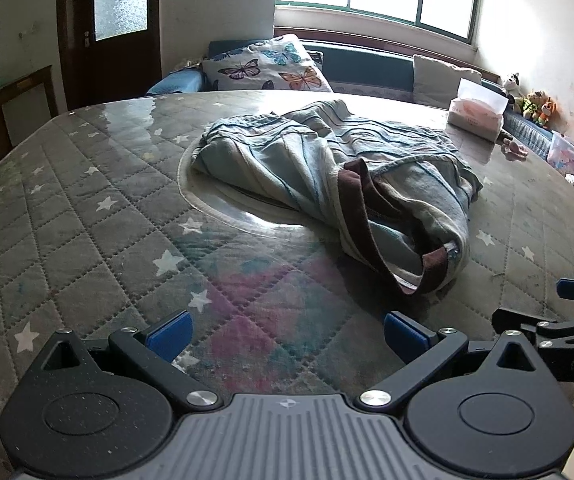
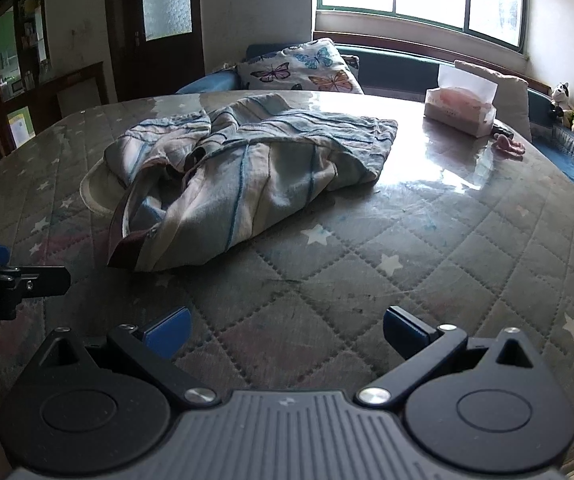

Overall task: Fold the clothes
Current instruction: 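Move both tools toward the crumpled striped cloth on the table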

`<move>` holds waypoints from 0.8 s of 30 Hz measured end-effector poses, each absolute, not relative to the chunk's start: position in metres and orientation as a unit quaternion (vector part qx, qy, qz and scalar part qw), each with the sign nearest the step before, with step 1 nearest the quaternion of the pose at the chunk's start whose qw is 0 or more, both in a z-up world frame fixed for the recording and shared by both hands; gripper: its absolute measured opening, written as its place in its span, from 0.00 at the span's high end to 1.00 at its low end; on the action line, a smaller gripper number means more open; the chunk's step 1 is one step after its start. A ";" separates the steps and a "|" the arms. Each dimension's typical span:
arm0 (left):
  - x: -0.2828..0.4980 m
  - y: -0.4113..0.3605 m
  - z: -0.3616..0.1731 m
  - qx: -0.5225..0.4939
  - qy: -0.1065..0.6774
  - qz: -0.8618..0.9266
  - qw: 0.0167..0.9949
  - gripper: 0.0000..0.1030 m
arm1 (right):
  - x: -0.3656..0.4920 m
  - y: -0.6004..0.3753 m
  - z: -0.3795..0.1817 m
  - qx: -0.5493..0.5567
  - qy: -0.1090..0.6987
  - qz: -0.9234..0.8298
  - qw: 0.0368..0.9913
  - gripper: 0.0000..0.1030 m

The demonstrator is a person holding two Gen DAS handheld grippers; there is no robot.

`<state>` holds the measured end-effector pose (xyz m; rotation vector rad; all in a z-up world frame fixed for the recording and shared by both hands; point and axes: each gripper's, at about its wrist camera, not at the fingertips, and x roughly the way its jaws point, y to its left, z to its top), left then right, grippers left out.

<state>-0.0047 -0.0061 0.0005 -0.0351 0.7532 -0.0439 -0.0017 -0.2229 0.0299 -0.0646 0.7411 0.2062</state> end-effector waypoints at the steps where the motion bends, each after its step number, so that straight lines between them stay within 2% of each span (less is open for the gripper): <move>1: -0.005 -0.006 0.000 -0.017 0.368 -0.023 0.929 0.00 | -0.002 -0.222 0.029 -0.033 0.364 0.101 0.925 0.00; 24: -0.003 -0.019 -0.006 -0.003 0.400 -0.038 0.916 0.00 | -0.003 -0.217 0.025 -0.041 0.379 0.099 0.919 0.00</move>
